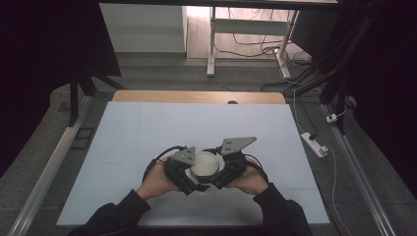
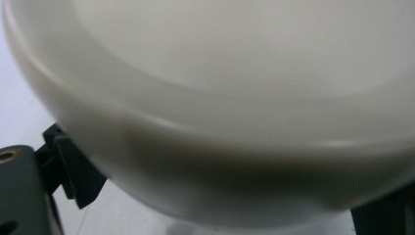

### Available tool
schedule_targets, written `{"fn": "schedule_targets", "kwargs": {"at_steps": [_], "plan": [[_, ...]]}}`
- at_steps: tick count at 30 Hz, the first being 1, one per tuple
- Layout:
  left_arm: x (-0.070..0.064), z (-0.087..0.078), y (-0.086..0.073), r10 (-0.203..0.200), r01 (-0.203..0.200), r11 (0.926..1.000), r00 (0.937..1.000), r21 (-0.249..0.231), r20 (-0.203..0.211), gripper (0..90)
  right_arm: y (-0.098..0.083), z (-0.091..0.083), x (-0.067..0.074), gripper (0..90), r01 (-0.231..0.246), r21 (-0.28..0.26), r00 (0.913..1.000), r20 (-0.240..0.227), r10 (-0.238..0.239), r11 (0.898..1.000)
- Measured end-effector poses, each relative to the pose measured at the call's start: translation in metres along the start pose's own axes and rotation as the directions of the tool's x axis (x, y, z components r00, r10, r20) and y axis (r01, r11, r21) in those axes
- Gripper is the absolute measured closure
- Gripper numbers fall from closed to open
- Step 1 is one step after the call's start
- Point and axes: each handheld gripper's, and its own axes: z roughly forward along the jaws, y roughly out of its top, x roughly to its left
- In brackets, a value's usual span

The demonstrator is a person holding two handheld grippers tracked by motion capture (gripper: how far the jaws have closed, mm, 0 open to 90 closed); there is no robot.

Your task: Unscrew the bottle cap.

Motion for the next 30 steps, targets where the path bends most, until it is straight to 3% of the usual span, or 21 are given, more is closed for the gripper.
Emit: {"fn": "schedule_targets", "kwargs": {"at_steps": [3, 6, 11, 12, 14, 17, 20, 23, 24, 26, 30], "plan": [[-0.001, 0.002, 0.000, 0.011, -0.011, 0.9999, 0.9998, 0.005, 0.015, 7.5, -0.002, -0.001, -0.002, 7.0, 0.018, 0.003, 0.9983, -0.055, -0.018, 1.000], [-0.001, 0.003, 0.000, 0.001, -0.001, 1.0000, 1.0000, 0.005, 0.003, 7.5, -0.003, -0.001, -0.004, 6.7, 0.014, 0.007, 0.9979, -0.064, -0.014, 1.000], [0.001, -0.001, 0.000, -0.029, 0.029, 0.9995, 0.9990, -0.013, -0.033, 7.5, 0.000, 0.001, -0.001, 0.0, -0.023, -0.018, 0.9997, 0.003, 0.023, 1.000], [0.002, -0.003, -0.001, -0.043, 0.042, 0.9989, 0.9975, -0.020, -0.057, 7.5, 0.004, 0.001, 0.002, 0.0, -0.024, -0.025, 0.9983, 0.053, 0.026, 0.999], [0.003, -0.005, -0.002, -0.062, 0.060, 0.9978, 0.9950, -0.028, -0.079, 7.5, 0.008, 0.001, 0.005, 0.0, -0.017, -0.023, 0.9948, 0.100, 0.019, 1.000], [0.004, -0.007, -0.002, -0.072, 0.070, 0.9972, 0.9913, -0.028, -0.110, 7.5, 0.011, -0.002, 0.009, 0.0, -0.013, -0.027, 0.9822, 0.187, 0.017, 1.000], [0.004, -0.008, -0.001, -0.088, 0.085, 0.9960, 0.9858, -0.030, -0.143, 7.5, 0.011, -0.003, 0.012, 0.0, -0.040, -0.045, 0.9690, 0.242, 0.050, 0.998], [0.003, -0.007, -0.001, -0.104, 0.101, 0.9945, 0.9789, -0.028, -0.176, 7.5, 0.010, -0.002, 0.015, 0.0, -0.064, -0.061, 0.9591, 0.272, 0.078, 0.996], [0.004, -0.008, -0.001, -0.104, 0.102, 0.9945, 0.9773, -0.024, -0.184, 7.5, 0.010, -0.001, 0.016, 0.0, -0.077, -0.078, 0.9520, 0.291, 0.096, 0.994], [0.003, -0.007, -0.001, -0.114, 0.112, 0.9935, 0.9724, -0.022, -0.204, 7.5, 0.010, 0.001, 0.018, 0.0, -0.102, -0.118, 0.9459, 0.296, 0.133, 0.988], [0.004, -0.008, 0.000, -0.126, 0.126, 0.9919, 0.9664, -0.017, -0.224, 7.5, 0.010, 0.007, 0.021, 0.0, -0.097, -0.106, 0.9312, 0.341, 0.128, 0.990]]}}
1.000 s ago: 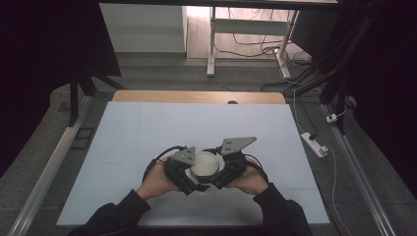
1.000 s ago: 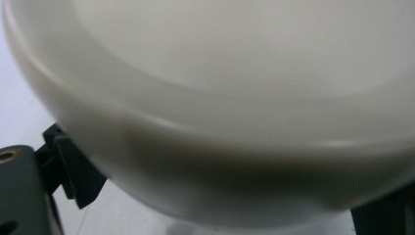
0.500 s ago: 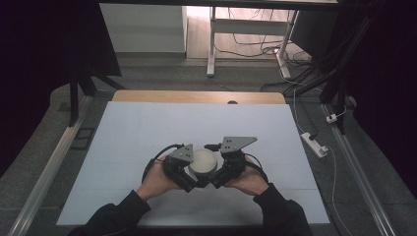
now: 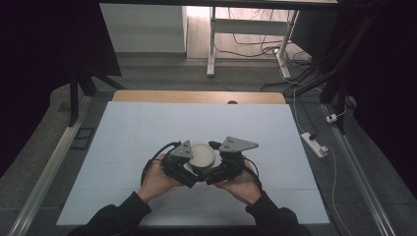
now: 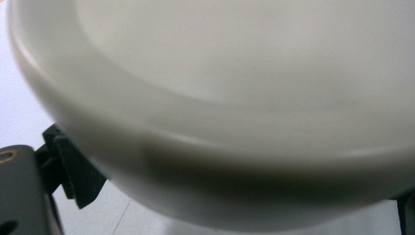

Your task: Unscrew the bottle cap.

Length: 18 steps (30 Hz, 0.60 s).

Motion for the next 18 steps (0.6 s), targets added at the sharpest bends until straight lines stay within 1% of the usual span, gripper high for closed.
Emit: {"fn": "schedule_targets", "kwargs": {"at_steps": [1, 5, 6, 9, 10, 13, 14, 17, 18], "plan": [[-0.0007, 0.0002, 0.0003, -0.008, 0.008, 0.9999, 1.0000, -0.006, -0.003, 7.5, -0.0009, 0.0013, 0.0007, 0.0, 0.003, 0.003, 1.0000, 0.003, -0.003, 1.000], [-0.0020, -0.0001, 0.0016, -0.019, 0.019, 0.9998, 0.9998, -0.009, -0.011, 7.5, -0.0034, 0.0053, 0.0031, 0.0, 0.021, 0.011, 0.9995, 0.023, -0.021, 1.000], [-0.0019, -0.0004, 0.0018, -0.013, 0.013, 0.9999, 0.9998, -0.003, -0.015, 7.5, -0.0035, 0.0055, 0.0035, 0.3, 0.022, 0.007, 0.9994, 0.028, -0.022, 1.000], [-0.0024, 0.0000, 0.0023, -0.016, 0.016, 0.9999, 0.9997, 0.001, -0.019, 7.5, -0.0037, 0.0050, 0.0038, 6.4, 0.033, 0.013, 0.9978, 0.056, -0.034, 0.999], [-0.0024, 0.0001, 0.0023, -0.016, 0.016, 0.9999, 0.9997, 0.002, -0.019, 7.5, -0.0041, 0.0046, 0.0035, 6.6, 0.037, 0.010, 0.9975, 0.059, -0.037, 0.999], [-0.0023, 0.0004, 0.0019, -0.010, 0.010, 0.9999, 0.9999, 0.003, -0.013, 7.5, -0.0044, 0.0045, 0.0033, 7.0, 0.049, 0.013, 0.9971, 0.057, -0.050, 0.999], [-0.0026, 0.0008, 0.0017, -0.013, 0.013, 0.9999, 0.9999, -0.002, -0.008, 7.5, -0.0044, 0.0043, 0.0030, 7.0, 0.054, 0.014, 0.9972, 0.051, -0.055, 0.998], [-0.0015, -0.0002, 0.0014, 0.006, -0.006, 1.0000, 0.9999, 0.001, 0.012, 7.5, -0.0043, 0.0032, 0.0002, 7.1, 0.059, 0.016, 0.9981, 0.019, -0.060, 0.998], [-0.0015, -0.0002, 0.0014, 0.006, -0.006, 1.0000, 0.9999, 0.001, 0.012, 7.5, -0.0043, 0.0032, 0.0002, 7.1, 0.059, 0.016, 0.9981, 0.019, -0.060, 0.998]]}}
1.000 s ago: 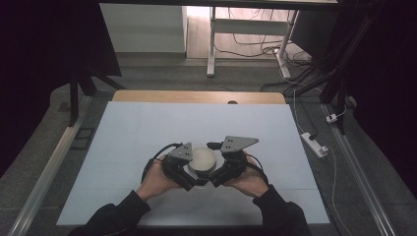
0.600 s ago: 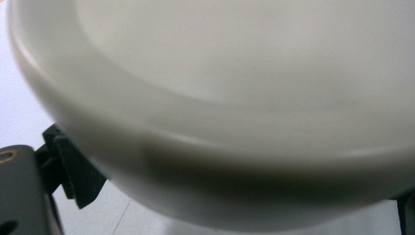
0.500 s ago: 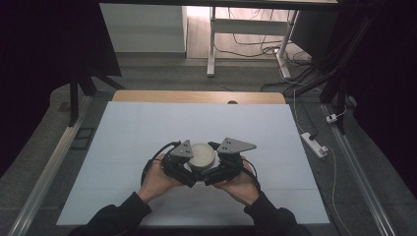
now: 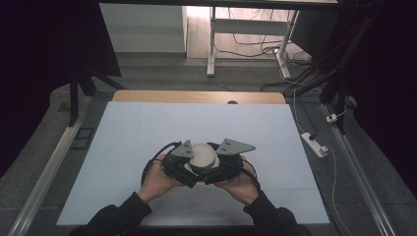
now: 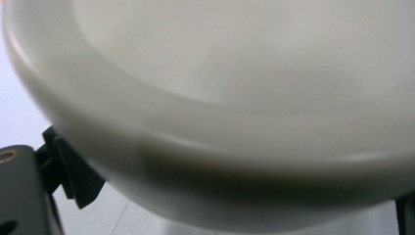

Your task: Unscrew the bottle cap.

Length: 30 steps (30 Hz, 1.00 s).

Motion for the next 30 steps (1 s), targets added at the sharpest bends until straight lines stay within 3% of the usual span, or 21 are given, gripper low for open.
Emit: {"fn": "schedule_targets", "kwargs": {"at_steps": [1, 5, 9, 13, 18, 21, 24, 25, 27, 30], "plan": [[0.000, 0.000, 0.000, 0.007, -0.007, 1.0000, 0.9998, -0.006, 0.020, 7.5, 0.000, -0.001, -0.003, 7.2, 0.005, 0.002, 0.9993, -0.038, -0.005, 1.000], [0.001, -0.001, -0.001, 0.028, -0.028, 0.9996, 0.9973, -0.009, 0.068, 7.5, 0.000, -0.004, -0.009, 7.2, 0.016, 0.003, 0.9935, -0.113, -0.016, 1.000], [0.001, 0.000, -0.001, 0.053, -0.053, 0.9986, 0.9919, -0.009, 0.115, 7.5, -0.001, -0.006, -0.015, 7.2, 0.030, 0.007, 0.9801, -0.196, -0.028, 1.000], [0.000, 0.001, -0.001, 0.075, -0.074, 0.9972, 0.9844, -0.008, 0.159, 7.5, -0.003, -0.007, -0.021, 7.2, 0.047, 0.003, 0.9600, -0.277, -0.045, 0.999], [-0.003, 0.004, -0.001, 0.105, -0.109, 0.9941, 0.9748, 0.005, 0.197, 7.5, -0.006, -0.008, -0.027, 7.1, 0.076, -0.001, 0.9248, -0.374, -0.071, 0.997], [-0.005, 0.006, -0.001, 0.112, -0.116, 0.9932, 0.9737, 0.009, 0.198, 7.5, -0.008, -0.009, -0.029, 7.0, 0.089, 0.000, 0.9115, -0.403, -0.081, 0.996], [-0.005, 0.006, -0.001, 0.104, -0.107, 0.9943, 0.9758, 0.005, 0.193, 7.5, -0.008, -0.009, -0.029, 6.9, 0.090, 0.000, 0.9138, -0.398, -0.082, 0.996], [-0.002, 0.004, -0.001, 0.093, -0.094, 0.9956, 0.9797, -0.002, 0.178, 7.5, -0.007, -0.009, -0.028, 4.5, 0.078, -0.005, 0.9278, -0.366, -0.074, 0.997], [-0.001, 0.001, -0.001, 0.075, -0.074, 0.9972, 0.9843, -0.015, 0.160, 7.5, -0.005, -0.009, -0.026, 0.0, 0.046, -0.008, 0.9479, -0.315, -0.046, 0.999], [0.003, -0.002, -0.002, 0.048, -0.045, 0.9986, 0.9912, -0.027, 0.123, 7.5, -0.001, -0.010, -0.024, 0.0, 0.021, -0.019, 0.9669, -0.254, -0.025, 1.000]]}}
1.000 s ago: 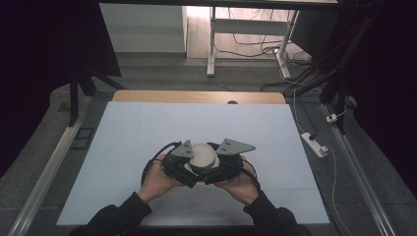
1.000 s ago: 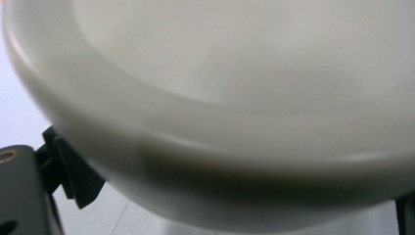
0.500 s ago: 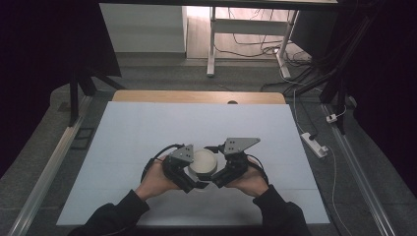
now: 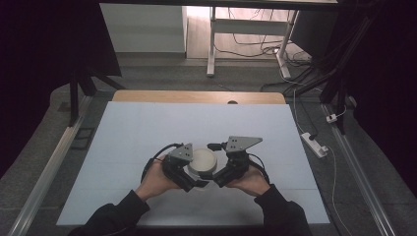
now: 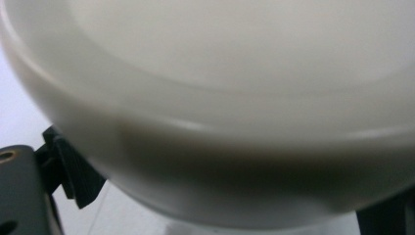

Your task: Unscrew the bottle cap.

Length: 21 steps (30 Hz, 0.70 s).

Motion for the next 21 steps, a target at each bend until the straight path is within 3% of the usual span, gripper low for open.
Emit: {"fn": "schedule_targets", "kwargs": {"at_steps": [3, 5, 7, 9, 11, 17, 21], "plan": [[0.002, -0.001, -0.001, -0.030, 0.030, 0.9995, 0.9984, -0.004, -0.049, 7.5, 0.004, -0.001, 0.005, 0.0, 0.002, -0.003, 0.9973, 0.074, -0.002, 1.000], [0.002, -0.002, -0.001, -0.039, 0.039, 0.9992, 0.9971, -0.003, -0.066, 7.5, 0.006, -0.001, 0.007, 0.0, 0.002, -0.013, 0.9960, 0.089, -0.001, 1.000], [0.003, -0.001, -0.002, -0.065, 0.065, 0.9979, 0.9921, -0.004, -0.108, 7.5, 0.008, 0.002, 0.015, 0.0, 0.003, -0.045, 0.9874, 0.158, 0.004, 0.999], [0.003, -0.001, -0.002, -0.071, 0.070, 0.9975, 0.9911, -0.005, -0.113, 7.5, 0.008, 0.003, 0.017, 0.0, -0.005, -0.050, 0.9856, 0.169, 0.014, 0.999], [0.001, 0.000, -0.001, -0.072, 0.072, 0.9974, 0.9888, -0.003, -0.130, 7.5, 0.007, 0.010, 0.020, 0.0, -0.032, -0.040, 0.9761, 0.214, 0.039, 0.999], [-0.004, 0.002, 0.003, -0.052, 0.055, 0.9984, 0.9872, 0.015, -0.151, 7.5, 0.002, 0.017, 0.021, 0.2, -0.041, -0.033, 0.9684, 0.245, 0.047, 0.999], [-0.006, 0.002, 0.004, -0.057, 0.058, 0.9983, 0.9874, 0.006, -0.148, 7.5, 0.001, 0.017, 0.022, 6.5, -0.032, -0.027, 0.9640, 0.263, 0.038, 0.999]]}}
